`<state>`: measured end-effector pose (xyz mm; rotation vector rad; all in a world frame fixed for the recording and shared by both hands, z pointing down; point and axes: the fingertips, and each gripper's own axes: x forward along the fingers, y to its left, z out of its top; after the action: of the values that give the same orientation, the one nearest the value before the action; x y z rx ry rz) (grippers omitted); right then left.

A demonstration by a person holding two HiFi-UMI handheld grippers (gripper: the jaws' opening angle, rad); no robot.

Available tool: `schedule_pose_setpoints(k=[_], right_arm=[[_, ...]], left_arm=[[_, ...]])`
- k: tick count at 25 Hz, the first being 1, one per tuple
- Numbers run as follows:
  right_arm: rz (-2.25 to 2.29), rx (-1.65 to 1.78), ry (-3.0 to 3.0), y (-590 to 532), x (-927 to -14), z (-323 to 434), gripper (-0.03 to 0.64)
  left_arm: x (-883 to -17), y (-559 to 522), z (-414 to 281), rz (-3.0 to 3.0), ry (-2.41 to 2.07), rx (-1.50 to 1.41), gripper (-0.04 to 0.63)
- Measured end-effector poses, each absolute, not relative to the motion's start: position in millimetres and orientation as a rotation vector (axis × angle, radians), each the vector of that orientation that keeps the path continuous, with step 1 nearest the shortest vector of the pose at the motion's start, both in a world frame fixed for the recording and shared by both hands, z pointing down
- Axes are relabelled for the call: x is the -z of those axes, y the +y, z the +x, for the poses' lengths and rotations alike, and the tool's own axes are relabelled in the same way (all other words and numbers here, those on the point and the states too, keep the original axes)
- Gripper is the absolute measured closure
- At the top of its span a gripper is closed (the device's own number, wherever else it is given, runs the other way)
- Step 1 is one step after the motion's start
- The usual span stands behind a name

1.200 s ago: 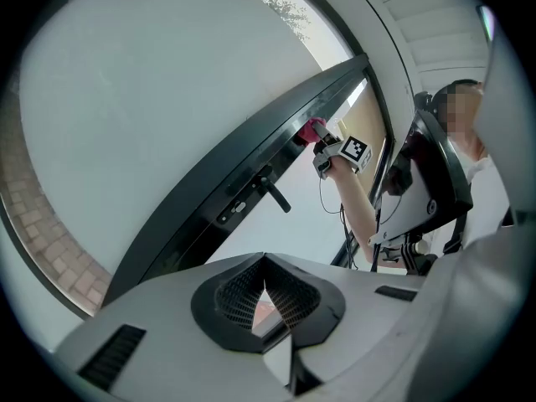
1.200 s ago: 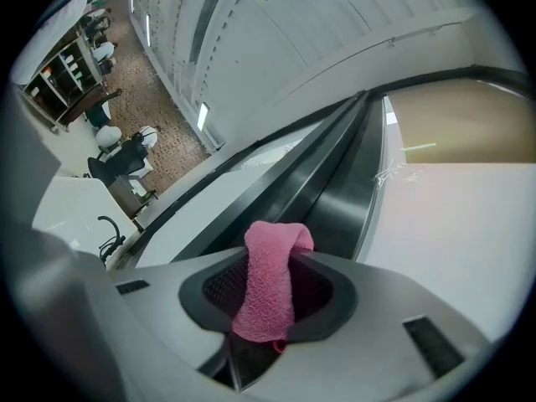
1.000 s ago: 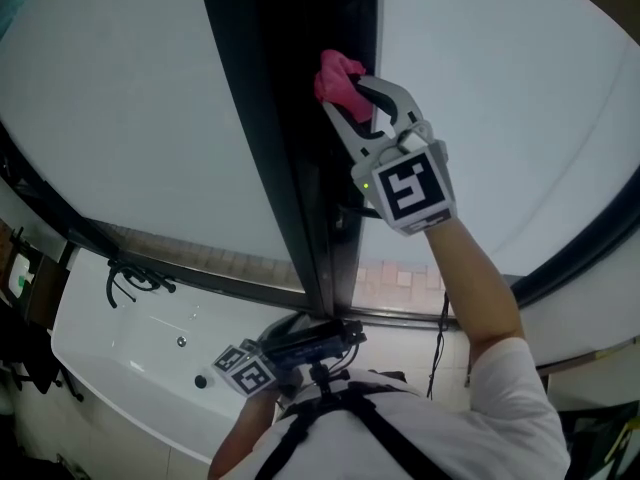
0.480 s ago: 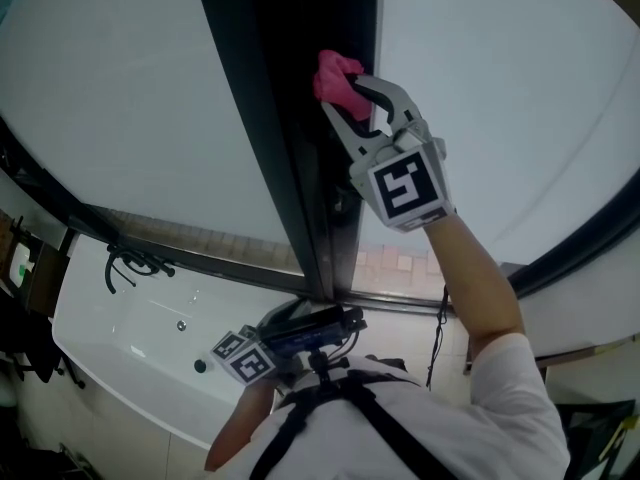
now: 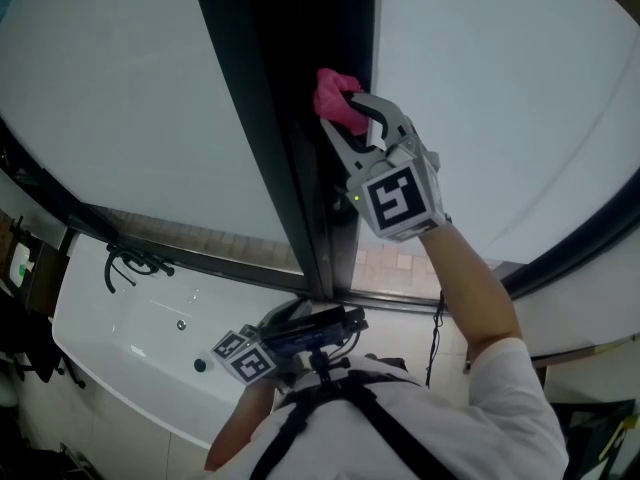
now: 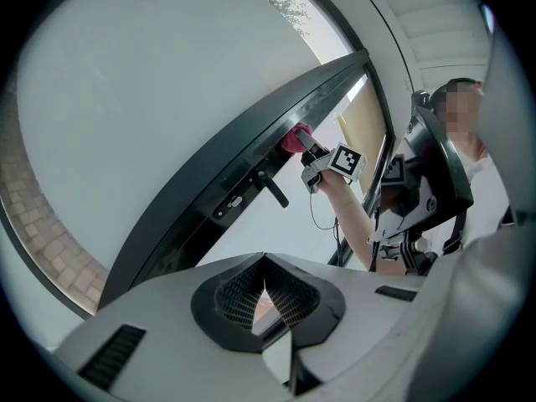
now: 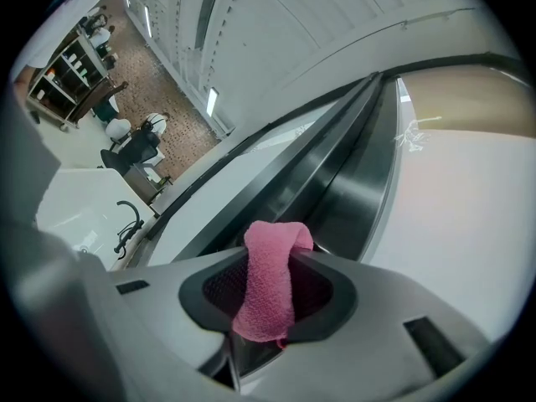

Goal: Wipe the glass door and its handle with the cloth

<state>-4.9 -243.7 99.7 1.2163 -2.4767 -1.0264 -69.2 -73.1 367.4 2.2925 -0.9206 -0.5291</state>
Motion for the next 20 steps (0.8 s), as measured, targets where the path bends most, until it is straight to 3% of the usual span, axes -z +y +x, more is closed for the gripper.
schedule_pose_setpoints(k=[20], right_arm=[[1.159,0.856,-2.424,-229.9,-171.1,2.1,0.506]], left_arm=[[-366.0,-53.9,-57.4,2.3,-0.905,0.524,0.607]])
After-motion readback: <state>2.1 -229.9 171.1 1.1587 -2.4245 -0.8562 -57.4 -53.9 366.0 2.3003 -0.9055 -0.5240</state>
